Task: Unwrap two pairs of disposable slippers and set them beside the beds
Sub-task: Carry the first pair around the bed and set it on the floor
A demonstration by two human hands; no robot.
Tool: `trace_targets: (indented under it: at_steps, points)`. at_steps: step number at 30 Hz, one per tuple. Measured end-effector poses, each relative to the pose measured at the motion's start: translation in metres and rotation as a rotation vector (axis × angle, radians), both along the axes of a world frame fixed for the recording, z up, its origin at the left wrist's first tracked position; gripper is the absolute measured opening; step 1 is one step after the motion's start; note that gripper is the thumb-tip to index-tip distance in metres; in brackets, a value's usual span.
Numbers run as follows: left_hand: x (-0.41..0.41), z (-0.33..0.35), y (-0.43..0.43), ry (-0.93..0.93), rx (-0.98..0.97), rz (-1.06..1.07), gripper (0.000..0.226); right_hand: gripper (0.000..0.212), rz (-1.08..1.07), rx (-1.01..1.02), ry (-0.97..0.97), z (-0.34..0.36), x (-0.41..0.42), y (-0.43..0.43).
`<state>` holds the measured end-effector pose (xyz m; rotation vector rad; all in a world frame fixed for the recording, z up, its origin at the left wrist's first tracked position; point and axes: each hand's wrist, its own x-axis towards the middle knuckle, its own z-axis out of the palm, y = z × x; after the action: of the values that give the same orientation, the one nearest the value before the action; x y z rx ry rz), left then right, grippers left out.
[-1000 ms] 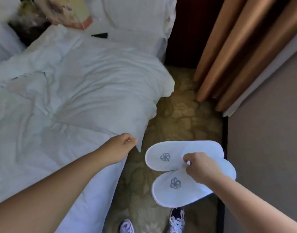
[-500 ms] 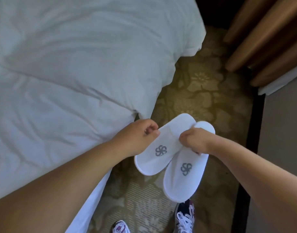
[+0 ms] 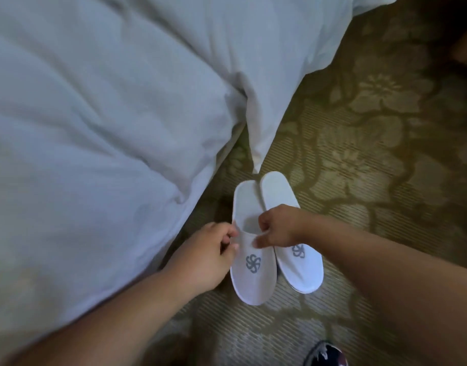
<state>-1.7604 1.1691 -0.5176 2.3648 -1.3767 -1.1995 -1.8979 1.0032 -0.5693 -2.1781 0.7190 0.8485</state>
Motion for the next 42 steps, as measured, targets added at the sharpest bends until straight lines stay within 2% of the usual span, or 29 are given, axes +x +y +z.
trace_targets:
  at_steps: [4,8,13,16,20,23,26,31,35,42]
  points:
    - [0.006,-0.061,0.022,-0.079,0.081,0.042,0.027,0.048,0.272,-0.036,-0.031,-0.031,0.041,0.002]
    - [0.009,-0.114,0.029,-0.164,0.089,0.037,0.050,0.047,0.445,-0.083,-0.006,-0.066,0.069,0.003]
    - [0.020,-0.164,0.025,-0.124,0.055,-0.055,0.070,0.051,0.616,-0.163,0.022,-0.099,0.074,0.010]
    - [0.017,-0.189,0.018,-0.055,0.020,-0.046,0.075,0.054,0.630,-0.163,0.016,-0.109,0.071,0.009]
    - [0.006,-0.209,0.007,0.069,0.030,0.123,0.075,0.078,0.577,-0.167,-0.035,-0.119,0.066,-0.003]
    - [-0.001,-0.218,-0.001,0.155,0.046,0.229,0.068,0.082,0.563,-0.209,-0.041,-0.120,0.062,-0.020]
    - [-0.006,-0.222,-0.009,0.174,0.010,0.234,0.060,0.074,0.652,-0.264,0.024,-0.125,0.056,-0.030]
    - [-0.007,-0.219,-0.014,0.144,-0.070,0.294,0.075,0.041,0.693,-0.292,0.032,-0.131,0.059,-0.033]
    - [-0.009,-0.215,-0.006,0.146,-0.074,0.260,0.071,0.043,0.648,-0.270,0.017,-0.133,0.062,-0.037]
    - [-0.006,-0.215,-0.017,0.167,-0.090,0.251,0.068,0.053,0.730,-0.309,0.038,-0.131,0.071,-0.023]
